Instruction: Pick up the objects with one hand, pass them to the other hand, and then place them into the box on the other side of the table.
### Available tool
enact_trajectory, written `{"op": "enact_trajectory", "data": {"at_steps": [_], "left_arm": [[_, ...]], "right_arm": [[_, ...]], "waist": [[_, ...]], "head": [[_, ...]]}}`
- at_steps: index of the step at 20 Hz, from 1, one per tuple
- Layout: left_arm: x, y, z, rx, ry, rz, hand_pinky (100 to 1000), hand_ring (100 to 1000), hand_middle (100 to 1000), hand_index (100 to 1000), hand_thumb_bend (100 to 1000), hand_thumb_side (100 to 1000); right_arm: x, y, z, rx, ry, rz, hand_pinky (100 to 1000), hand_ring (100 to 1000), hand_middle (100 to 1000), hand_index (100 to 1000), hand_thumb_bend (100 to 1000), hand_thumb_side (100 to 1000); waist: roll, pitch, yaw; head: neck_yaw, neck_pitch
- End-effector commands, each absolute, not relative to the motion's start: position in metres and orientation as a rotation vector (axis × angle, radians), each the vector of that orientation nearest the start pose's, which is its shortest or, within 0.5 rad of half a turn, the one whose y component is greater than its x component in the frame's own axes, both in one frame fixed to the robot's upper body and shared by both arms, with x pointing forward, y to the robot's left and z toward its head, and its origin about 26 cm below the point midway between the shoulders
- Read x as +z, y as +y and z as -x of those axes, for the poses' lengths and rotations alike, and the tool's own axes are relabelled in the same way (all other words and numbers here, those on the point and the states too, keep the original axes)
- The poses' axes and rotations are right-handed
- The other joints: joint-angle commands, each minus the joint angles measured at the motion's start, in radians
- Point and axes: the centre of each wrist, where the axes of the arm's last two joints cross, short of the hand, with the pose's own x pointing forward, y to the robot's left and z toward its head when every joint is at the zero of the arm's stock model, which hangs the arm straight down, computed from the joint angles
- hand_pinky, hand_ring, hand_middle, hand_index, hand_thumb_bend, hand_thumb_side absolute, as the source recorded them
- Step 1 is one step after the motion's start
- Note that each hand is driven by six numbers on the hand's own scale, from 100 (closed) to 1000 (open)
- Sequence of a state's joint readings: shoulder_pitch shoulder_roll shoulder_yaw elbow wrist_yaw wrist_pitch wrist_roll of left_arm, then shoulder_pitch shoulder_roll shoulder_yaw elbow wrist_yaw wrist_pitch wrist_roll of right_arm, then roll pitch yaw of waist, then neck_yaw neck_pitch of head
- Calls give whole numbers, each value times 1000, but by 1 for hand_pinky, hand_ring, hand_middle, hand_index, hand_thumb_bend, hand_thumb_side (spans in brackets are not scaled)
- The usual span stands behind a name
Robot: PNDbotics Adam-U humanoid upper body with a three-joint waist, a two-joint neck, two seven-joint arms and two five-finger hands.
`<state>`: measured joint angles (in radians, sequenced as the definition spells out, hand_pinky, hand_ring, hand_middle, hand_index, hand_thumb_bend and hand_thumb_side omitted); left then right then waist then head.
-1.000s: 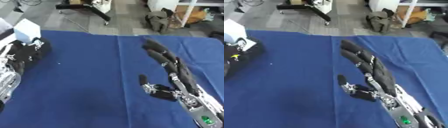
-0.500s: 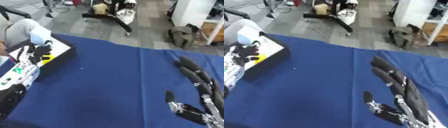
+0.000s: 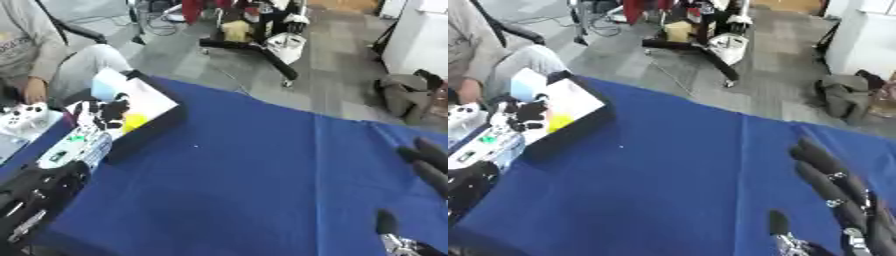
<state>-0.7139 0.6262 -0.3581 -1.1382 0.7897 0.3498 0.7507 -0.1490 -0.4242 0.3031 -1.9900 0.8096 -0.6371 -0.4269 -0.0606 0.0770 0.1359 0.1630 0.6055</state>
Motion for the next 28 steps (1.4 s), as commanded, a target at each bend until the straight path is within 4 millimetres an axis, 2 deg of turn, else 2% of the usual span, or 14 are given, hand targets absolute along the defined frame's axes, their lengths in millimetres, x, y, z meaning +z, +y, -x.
{"op": "enact_trajectory", "data": {"at_steps": [1,2,4,5,9,19,23,28], "left_arm": [[167,322,-434,318,-1264,-606,602,604,627,710,560,371],[167,322,-435,322,-1257,-609,612,621,655,741,619,418],[166,324,-436,338,-1242,-601,646,681,744,830,917,556],[165,324,-436,338,-1233,-589,659,695,765,853,1000,583],[164,323,-436,284,-1210,-552,690,734,819,907,1000,602],[181,310,-433,212,-1284,-468,698,742,829,910,1000,609],[197,290,-428,139,-1396,-395,716,761,853,917,1000,611],[239,248,-421,5,-1633,-269,736,786,878,921,1000,601]], "right_arm": [[138,-221,-273,-1051,2997,-569,797,877,1000,983,100,100],[138,-221,-273,-1051,2998,-567,797,876,1000,983,100,100],[139,-220,-273,-1050,2999,-565,797,876,1000,982,100,100],[139,-220,-273,-1049,3000,-564,797,876,1000,982,100,100],[140,-220,-274,-1049,3001,-557,797,876,1000,982,100,100],[141,-220,-275,-1051,3001,-558,798,876,1000,983,100,100],[142,-222,-275,-1046,3013,-587,799,878,1000,985,100,100],[141,-235,-275,-1069,3015,-714,833,880,1000,992,100,100]], "waist": [[4,-9,-4],[4,-9,-5],[4,-8,-8],[4,-7,-9],[4,-4,-13],[6,1,-14],[7,1,-17],[9,-10,-26]], "head": [[-30,6],[-39,10],[-51,15],[-56,17],[-74,19],[-82,12],[-86,11],[-103,22]]}}
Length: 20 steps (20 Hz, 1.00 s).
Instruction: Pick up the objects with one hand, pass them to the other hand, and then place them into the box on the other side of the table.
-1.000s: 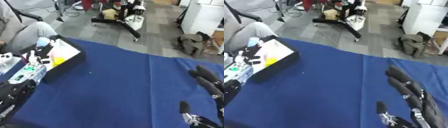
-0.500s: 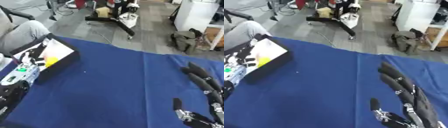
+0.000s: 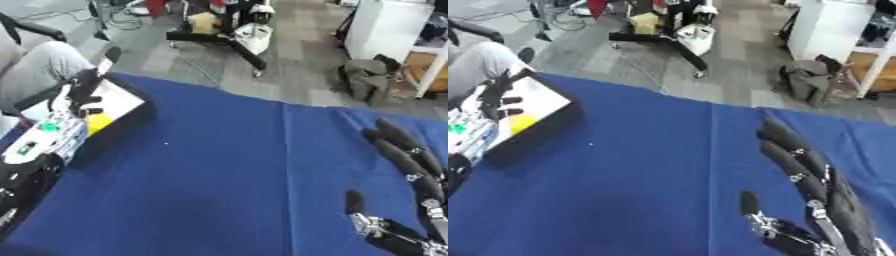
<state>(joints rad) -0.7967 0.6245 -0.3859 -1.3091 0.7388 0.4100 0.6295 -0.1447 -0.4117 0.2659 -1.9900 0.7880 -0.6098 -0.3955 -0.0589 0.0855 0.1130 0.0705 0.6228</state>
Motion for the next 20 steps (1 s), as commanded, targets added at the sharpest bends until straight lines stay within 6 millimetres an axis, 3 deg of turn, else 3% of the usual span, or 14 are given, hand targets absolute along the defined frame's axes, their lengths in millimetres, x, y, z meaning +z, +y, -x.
{"op": "enact_trajectory", "data": {"at_steps": [1,7,13,16,20], "left_arm": [[248,239,-419,-20,-1682,-239,736,786,876,920,1000,597],[284,195,-398,-142,-1928,-46,729,771,840,895,938,575],[282,166,-372,-235,-2080,143,727,772,826,880,895,580],[282,175,-360,-248,-2159,169,726,776,816,866,834,602],[287,213,-343,-273,-2274,83,727,777,804,848,807,620]], "right_arm": [[140,-240,-274,-1083,3011,-754,836,878,1000,994,100,100],[133,-277,-266,-1030,3072,-1036,825,866,985,1000,100,100],[132,-314,-257,-841,3132,-1282,815,862,985,1000,100,100],[133,-339,-247,-815,3103,-1422,821,852,970,997,100,100],[122,-366,-227,-731,3045,-1712,801,845,955,990,100,100]], "waist": [[8,-22,-7],[12,-52,-57],[18,-72,-137],[28,-85,-183],[48,-91,-246]], "head": [[-17,7],[-48,36],[-53,45],[-55,48],[-46,47]]}}
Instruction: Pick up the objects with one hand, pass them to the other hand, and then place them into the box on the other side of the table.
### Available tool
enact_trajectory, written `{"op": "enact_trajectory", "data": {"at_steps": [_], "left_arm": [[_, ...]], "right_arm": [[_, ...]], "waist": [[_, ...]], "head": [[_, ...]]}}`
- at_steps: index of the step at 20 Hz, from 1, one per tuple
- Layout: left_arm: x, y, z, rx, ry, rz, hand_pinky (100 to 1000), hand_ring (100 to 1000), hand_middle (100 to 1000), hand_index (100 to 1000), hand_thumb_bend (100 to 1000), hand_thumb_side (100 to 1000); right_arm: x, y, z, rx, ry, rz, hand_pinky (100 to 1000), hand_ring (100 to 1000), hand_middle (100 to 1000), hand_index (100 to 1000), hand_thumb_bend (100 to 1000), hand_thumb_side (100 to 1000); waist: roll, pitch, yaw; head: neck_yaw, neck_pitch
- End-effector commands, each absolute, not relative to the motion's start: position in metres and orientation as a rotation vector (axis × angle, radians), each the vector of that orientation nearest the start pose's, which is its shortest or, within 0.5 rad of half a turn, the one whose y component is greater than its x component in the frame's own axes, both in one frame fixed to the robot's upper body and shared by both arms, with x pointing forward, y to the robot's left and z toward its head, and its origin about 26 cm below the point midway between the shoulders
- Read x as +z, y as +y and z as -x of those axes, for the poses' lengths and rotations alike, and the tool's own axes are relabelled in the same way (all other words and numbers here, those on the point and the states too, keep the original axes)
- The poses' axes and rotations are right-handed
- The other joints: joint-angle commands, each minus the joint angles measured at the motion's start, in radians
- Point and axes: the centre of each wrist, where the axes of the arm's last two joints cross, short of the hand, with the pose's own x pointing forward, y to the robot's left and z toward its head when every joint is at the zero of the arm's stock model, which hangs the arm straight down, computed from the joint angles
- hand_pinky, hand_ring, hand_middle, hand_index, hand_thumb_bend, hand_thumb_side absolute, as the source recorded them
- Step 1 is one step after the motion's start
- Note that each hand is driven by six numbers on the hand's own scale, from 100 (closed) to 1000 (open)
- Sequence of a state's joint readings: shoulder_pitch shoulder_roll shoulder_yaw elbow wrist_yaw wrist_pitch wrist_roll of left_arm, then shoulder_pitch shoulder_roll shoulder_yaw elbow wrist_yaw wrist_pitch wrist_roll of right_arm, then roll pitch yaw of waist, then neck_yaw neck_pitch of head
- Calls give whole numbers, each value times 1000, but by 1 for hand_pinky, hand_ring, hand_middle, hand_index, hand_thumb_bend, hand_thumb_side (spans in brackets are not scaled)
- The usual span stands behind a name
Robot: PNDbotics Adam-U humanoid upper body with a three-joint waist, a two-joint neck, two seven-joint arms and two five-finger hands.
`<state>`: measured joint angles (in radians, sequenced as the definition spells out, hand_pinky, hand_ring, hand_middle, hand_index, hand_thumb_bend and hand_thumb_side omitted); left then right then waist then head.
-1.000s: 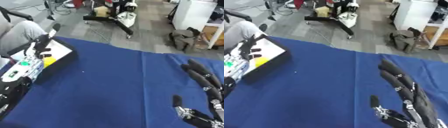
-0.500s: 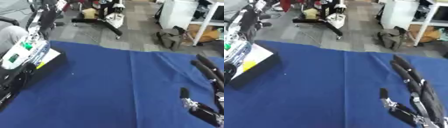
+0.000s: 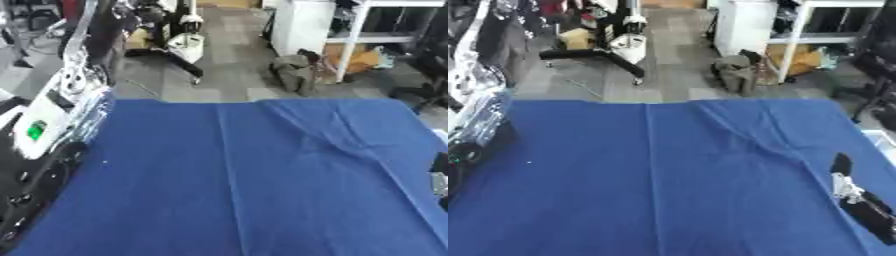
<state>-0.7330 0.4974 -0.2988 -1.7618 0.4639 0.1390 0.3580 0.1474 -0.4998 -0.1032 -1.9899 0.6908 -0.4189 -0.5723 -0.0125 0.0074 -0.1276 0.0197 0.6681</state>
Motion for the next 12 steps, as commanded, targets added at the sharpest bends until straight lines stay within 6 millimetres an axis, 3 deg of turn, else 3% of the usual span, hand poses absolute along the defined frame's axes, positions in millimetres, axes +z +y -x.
{"op": "enact_trajectory", "data": {"at_steps": [1,3,4,6,9,12], "left_arm": [[289,224,-338,-270,-2306,46,732,777,796,844,784,618],[294,244,-326,-247,-2363,-56,740,784,801,843,779,620],[295,255,-323,-229,-2365,-128,748,794,810,843,769,622],[290,284,-324,-178,-2313,-307,751,809,832,841,767,622],[279,333,-327,-71,-2170,-571,741,821,864,834,740,601],[253,374,-329,108,-1988,-682,732,815,859,823,728,577]], "right_arm": [[114,-372,-221,-688,3041,-1808,798,845,954,988,100,100],[92,-388,-207,-603,3016,-2037,792,844,954,987,100,100],[82,-395,-198,-546,3000,-2153,782,848,957,987,100,342],[60,-407,-178,-400,2961,-2384,765,853,961,987,100,470],[26,-424,-138,-132,2829,-2772,743,862,968,990,100,470],[-10,-436,-88,156,2566,-3191,733,871,976,994,100,470]], "waist": [[9,-13,-17],[26,-13,-26],[35,-13,-27],[49,-11,-26],[57,-4,-15],[69,7,2]], "head": [[8,3],[15,9],[19,14],[31,23],[32,31],[8,33]]}}
